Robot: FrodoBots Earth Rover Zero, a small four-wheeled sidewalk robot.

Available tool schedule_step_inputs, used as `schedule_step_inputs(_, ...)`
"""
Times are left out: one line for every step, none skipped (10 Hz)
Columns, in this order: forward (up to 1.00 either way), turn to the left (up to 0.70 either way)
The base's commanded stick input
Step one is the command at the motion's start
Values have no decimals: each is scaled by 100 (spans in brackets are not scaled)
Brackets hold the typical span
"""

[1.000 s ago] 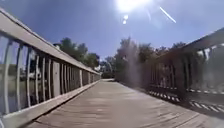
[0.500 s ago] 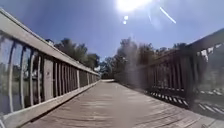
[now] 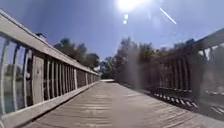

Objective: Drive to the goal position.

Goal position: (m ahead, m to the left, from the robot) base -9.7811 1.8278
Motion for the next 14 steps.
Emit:
schedule_step_inputs(44,2)
schedule_step_inputs(44,2)
schedule_step_inputs(44,2)
schedule_step_inputs(44,2)
schedule_step_inputs(44,2)
schedule_step_inputs(44,2)
schedule_step_inputs(44,2)
schedule_step_inputs(44,2)
schedule_step_inputs(44,2)
schedule_step_inputs(44,2)
schedule_step_inputs(44,2)
schedule_step_inputs(44,2)
schedule_step_inputs(44,2)
schedule_step_inputs(44,2)
